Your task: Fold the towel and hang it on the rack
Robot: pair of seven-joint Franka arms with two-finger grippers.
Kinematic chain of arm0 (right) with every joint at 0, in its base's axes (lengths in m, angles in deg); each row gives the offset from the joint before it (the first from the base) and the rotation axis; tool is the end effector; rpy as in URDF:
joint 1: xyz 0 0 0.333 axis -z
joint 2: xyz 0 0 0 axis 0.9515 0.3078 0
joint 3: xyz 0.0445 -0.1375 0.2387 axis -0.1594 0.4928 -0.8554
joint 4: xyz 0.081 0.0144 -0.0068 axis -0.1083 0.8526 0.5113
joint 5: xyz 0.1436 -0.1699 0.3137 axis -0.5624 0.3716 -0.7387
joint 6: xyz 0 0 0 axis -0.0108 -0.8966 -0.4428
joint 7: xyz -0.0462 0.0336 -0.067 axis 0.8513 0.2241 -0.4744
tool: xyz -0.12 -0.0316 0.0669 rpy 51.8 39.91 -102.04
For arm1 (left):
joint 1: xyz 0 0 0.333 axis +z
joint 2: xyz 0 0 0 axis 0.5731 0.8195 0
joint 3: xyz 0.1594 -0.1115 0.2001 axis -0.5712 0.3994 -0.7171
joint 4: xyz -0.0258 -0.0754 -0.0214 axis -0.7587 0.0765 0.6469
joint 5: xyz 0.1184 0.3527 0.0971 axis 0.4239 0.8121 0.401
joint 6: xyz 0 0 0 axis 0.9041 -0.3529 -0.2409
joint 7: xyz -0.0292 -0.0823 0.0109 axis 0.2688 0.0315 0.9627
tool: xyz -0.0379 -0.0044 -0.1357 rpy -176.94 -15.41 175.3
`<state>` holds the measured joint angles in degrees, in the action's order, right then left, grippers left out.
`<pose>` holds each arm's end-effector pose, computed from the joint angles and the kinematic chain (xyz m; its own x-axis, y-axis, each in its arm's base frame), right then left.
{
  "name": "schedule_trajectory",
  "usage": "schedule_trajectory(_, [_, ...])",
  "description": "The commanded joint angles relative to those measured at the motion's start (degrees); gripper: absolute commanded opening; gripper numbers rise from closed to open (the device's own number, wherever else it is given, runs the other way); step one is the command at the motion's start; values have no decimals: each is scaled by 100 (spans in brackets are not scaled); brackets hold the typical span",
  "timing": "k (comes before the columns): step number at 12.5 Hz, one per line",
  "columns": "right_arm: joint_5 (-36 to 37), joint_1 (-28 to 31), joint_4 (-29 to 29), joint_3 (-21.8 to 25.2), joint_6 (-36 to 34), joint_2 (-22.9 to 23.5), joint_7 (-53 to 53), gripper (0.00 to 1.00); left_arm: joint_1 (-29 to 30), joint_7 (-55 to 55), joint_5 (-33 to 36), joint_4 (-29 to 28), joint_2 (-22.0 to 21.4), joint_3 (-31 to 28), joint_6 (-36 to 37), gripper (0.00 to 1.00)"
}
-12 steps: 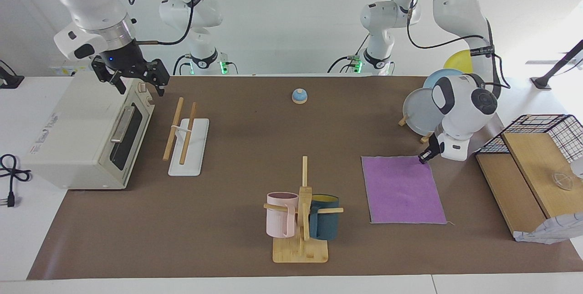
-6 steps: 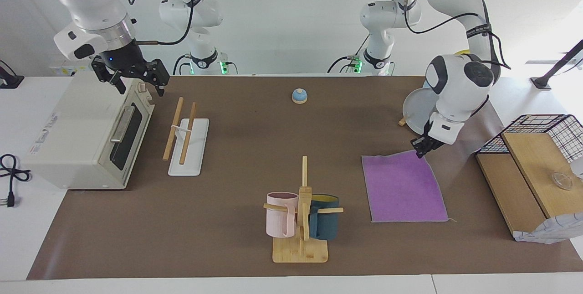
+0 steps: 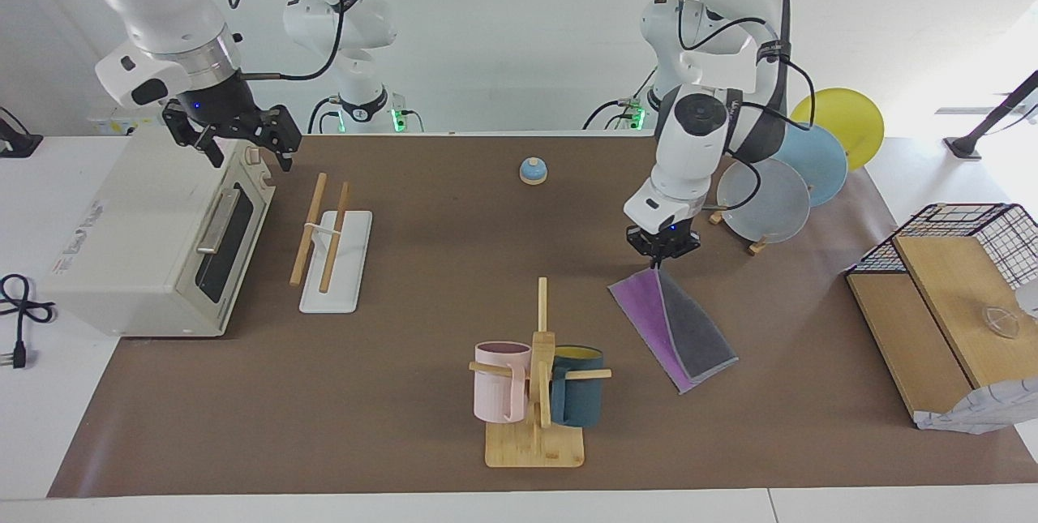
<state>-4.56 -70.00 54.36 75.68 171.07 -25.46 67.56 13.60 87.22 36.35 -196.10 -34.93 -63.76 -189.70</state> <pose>0.5613 0.0180 0.5722 0.9982 -0.0557 -0.0227 -0.0543 -0.9968 0.0583 0.5191 -0.2442 0.3002 0.9541 -0.2862 0.0878 -0.2816 -0.9576 -0.0617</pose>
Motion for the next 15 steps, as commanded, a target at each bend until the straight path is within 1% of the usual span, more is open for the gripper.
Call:
schedule_trajectory(1, [-10,82,127,-39,20,-99,128,100,-236,472,186,-405,217,-97,-693,0])
schedule_trajectory(2, [-2,91,127,-39,20,-99,128,100,-228,562,195,-414,244,-97,-711,0])
schedule_trajectory(3, [-1,91,127,-39,20,-99,128,100,-228,571,186,-414,261,-88,-720,48])
schedule_trajectory(4, [-10,91,127,-39,20,-99,128,100,-210,598,195,-414,270,-88,-746,99])
schedule_trajectory(7, [-1,91,127,-39,20,-99,128,100,-97,835,142,-361,192,-79,-607,100])
schedule_trajectory(9, [-1,91,127,-39,20,-99,128,100,237,783,-50,-282,182,-61,-483,100])
schedule_trajectory(12, [-10,100,127,-30,20,-99,128,100,650,371,-1146,-290,191,-70,-658,100])
schedule_trajectory(13, [-2,91,127,-30,20,-99,137,100,799,178,-1559,-360,191,-61,-911,100])
schedule_trajectory(15, [-10,82,127,-30,20,-99,128,100,906,62,-2106,-422,209,-61,-1028,100])
